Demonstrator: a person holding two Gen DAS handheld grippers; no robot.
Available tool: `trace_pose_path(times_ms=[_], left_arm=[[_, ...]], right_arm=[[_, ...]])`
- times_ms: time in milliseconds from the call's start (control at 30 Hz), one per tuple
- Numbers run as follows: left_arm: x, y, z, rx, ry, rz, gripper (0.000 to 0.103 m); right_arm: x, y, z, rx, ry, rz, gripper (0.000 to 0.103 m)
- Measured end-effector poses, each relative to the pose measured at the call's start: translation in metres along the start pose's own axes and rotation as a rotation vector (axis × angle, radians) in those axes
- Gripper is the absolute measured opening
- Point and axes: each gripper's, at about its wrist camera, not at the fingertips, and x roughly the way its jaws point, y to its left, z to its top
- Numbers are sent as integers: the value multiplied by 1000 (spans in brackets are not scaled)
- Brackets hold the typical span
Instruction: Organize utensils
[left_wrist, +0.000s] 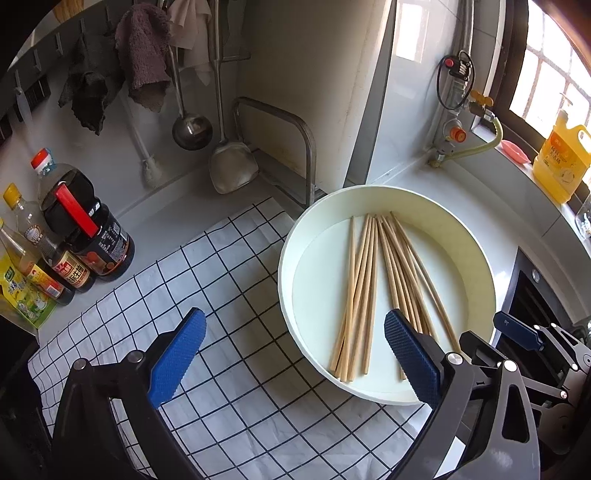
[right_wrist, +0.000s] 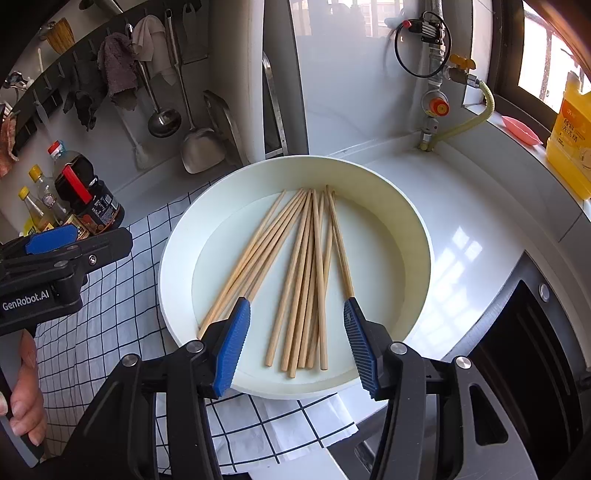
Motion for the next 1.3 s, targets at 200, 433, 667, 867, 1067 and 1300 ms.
trace_pose_path(times_ms=[200, 433, 667, 867, 1067, 1300], left_arm=[[1, 2, 1, -14, 9, 15, 95], [1, -1, 0, 1, 11, 27, 95], [1, -2, 0, 5, 11, 29, 96], [2, -1, 0, -7, 22, 20, 96], [2, -1, 0, -9, 13, 12, 96], [3, 0, 0, -17, 24, 18, 96]], right_arm=[[2, 0, 0, -5, 6, 3, 51], [4, 2, 0, -19, 14, 6, 51], [5, 2, 0, -22, 15, 8, 51], [7, 1, 0, -23, 21, 10, 51], [7, 1, 0, -22, 23, 11, 51], [9, 0, 1, -19, 27, 14, 51]])
